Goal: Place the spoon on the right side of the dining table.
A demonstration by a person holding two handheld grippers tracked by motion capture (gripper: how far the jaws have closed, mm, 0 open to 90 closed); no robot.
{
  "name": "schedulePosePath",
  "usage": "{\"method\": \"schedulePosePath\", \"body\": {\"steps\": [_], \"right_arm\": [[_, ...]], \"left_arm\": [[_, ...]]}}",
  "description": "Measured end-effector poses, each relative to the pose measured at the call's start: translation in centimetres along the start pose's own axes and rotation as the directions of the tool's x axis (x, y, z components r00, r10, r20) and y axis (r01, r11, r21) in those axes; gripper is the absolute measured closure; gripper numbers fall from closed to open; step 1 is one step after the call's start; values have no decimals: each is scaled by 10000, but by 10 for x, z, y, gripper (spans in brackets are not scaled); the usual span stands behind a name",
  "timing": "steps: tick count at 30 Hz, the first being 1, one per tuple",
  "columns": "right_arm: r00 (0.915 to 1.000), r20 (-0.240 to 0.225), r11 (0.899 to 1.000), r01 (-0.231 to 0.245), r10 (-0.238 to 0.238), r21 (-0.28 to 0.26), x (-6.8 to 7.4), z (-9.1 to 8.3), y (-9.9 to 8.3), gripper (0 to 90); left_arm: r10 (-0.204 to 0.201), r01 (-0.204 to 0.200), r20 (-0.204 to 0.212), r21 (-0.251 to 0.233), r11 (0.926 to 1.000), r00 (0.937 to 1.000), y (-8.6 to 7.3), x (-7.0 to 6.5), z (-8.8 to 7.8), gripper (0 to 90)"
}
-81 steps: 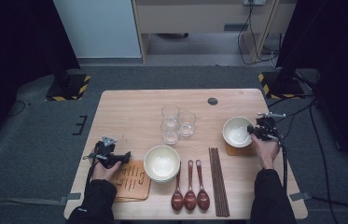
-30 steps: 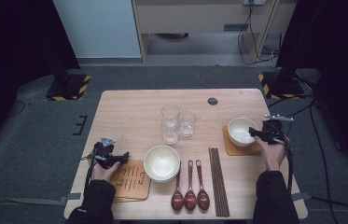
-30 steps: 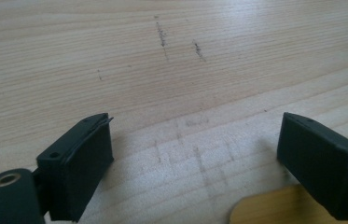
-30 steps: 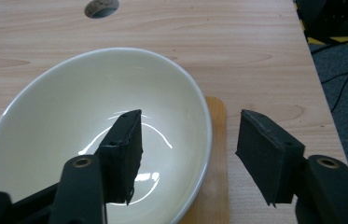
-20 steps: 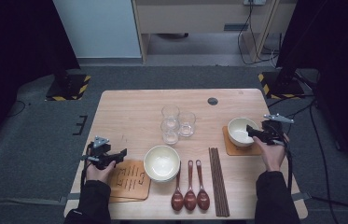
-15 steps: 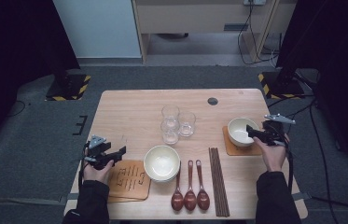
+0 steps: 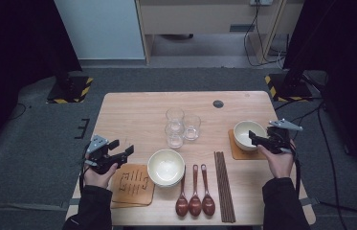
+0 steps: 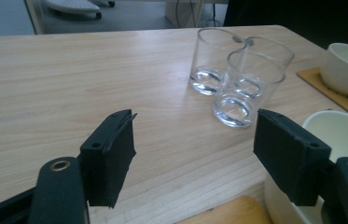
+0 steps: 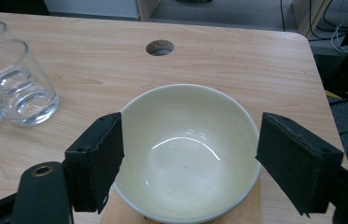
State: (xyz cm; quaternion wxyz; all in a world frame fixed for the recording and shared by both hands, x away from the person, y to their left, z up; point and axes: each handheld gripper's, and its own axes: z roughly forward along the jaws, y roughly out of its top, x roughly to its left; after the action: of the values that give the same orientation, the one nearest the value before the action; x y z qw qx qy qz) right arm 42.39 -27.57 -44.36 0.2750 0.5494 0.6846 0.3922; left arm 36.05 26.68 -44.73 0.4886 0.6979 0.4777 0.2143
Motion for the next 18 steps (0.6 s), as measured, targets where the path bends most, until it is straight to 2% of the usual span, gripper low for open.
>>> {"method": "schedulePosePath", "body": {"steps": [13, 18], "right_arm": [[9980, -572, 9996, 267, -273, -116, 19, -11, -4, 228], [9964, -776, 9993, 340, -349, -125, 24, -14, -6, 229]], "left_arm": [[610, -589, 571, -381, 9975, 9965, 13, -34, -6, 301], [720, -684, 828, -457, 9966, 9940, 15, -45, -6, 300]]}}
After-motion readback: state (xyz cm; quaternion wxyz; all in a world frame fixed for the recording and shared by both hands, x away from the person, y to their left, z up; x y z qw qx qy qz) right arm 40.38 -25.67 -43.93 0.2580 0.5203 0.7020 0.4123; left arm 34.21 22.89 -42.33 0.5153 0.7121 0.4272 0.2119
